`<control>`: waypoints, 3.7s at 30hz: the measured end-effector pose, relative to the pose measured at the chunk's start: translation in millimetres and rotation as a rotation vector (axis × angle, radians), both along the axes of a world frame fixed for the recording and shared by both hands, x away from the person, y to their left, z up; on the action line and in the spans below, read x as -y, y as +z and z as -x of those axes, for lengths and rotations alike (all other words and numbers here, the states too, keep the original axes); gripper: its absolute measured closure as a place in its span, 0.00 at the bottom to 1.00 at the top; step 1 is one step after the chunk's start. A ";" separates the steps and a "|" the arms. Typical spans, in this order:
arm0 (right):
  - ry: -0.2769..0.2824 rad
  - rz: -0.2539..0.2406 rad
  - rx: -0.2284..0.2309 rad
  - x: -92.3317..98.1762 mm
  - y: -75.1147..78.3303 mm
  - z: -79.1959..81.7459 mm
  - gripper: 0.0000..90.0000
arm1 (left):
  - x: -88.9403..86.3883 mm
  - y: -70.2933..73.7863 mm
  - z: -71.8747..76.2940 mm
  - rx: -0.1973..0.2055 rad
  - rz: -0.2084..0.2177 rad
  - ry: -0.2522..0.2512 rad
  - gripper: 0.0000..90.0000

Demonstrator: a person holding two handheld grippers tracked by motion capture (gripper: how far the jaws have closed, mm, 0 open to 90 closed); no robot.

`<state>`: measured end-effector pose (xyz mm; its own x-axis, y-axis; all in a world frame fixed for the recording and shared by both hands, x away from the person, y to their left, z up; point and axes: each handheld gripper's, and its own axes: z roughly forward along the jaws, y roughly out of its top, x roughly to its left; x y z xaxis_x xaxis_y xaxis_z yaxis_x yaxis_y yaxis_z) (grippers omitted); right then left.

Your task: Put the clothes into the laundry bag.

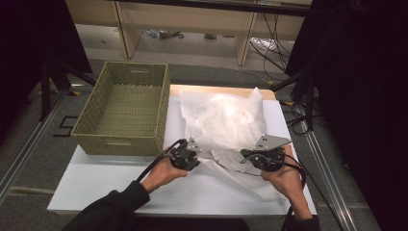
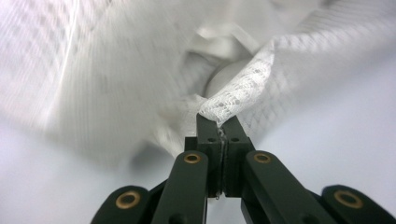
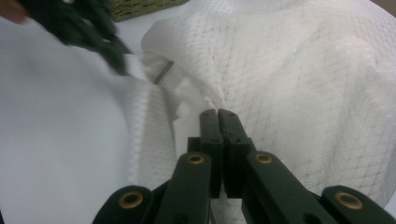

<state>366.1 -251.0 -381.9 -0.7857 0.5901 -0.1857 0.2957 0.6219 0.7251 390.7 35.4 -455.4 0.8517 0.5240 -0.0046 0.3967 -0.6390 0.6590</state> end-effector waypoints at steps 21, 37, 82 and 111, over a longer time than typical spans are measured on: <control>0.026 0.032 -0.006 -6.2 -5.1 5.9 1.00 | -40.7 5.8 33.8 -0.220 0.196 0.139 0.54; 0.020 0.036 0.004 -5.1 -3.6 12.2 1.00 | -66.8 -4.6 53.0 -0.174 0.005 0.038 0.99; -0.069 0.005 -0.128 -12.3 -58.6 29.1 0.64 | -122.7 9.2 63.5 0.011 0.259 0.329 0.29; -0.158 -0.247 -0.008 -3.9 -42.2 63.0 0.23 | -110.4 11.7 97.9 0.057 0.355 0.199 0.18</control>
